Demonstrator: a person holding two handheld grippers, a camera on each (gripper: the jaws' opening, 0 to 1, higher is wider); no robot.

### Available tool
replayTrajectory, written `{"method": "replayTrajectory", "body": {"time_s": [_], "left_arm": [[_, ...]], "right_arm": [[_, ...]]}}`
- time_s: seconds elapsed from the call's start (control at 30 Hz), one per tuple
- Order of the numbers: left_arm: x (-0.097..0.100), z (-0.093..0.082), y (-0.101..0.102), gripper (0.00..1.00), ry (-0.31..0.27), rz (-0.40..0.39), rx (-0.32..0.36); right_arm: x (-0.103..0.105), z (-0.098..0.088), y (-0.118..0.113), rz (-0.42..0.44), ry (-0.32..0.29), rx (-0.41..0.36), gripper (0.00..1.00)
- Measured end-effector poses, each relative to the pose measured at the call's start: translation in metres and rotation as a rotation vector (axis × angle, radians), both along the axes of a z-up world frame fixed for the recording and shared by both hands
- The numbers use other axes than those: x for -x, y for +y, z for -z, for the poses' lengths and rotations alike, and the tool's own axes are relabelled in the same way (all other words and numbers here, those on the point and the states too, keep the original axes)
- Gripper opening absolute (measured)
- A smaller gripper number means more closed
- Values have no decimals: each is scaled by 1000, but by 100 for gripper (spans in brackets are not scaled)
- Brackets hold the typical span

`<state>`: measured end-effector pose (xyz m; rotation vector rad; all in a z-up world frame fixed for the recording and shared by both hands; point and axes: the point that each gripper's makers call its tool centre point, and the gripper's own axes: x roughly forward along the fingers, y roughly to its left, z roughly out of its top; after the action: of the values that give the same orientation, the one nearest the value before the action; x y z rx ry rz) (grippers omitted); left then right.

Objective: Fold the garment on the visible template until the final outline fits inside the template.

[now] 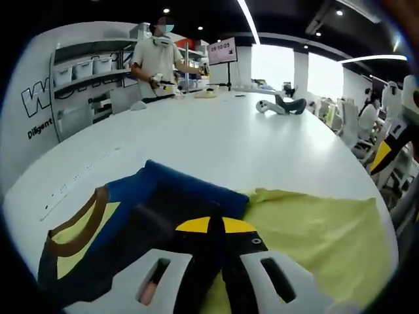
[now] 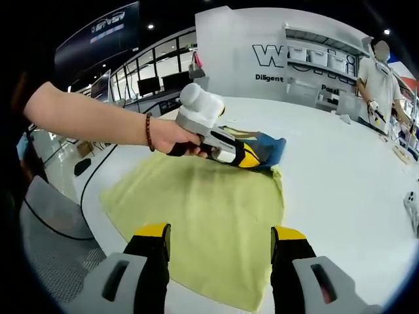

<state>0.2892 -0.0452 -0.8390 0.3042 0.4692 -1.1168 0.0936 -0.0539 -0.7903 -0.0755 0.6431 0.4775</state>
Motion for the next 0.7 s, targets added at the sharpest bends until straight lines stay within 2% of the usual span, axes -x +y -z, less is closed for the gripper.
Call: {"method": "replayTrajectory", "body": {"time_s": [0.13,0.3,0.7], "left_arm": [[1,-2,0,2,8,12,24],[4,7,0,3,27,12,-5],[16,-7,13,9,19,-7,28]], "right_arm": [[2,1,-2,4,4,2,59],[1,0,-1,4,3,2,59],[-1,-5,3,-8,-17,6,59]]}}
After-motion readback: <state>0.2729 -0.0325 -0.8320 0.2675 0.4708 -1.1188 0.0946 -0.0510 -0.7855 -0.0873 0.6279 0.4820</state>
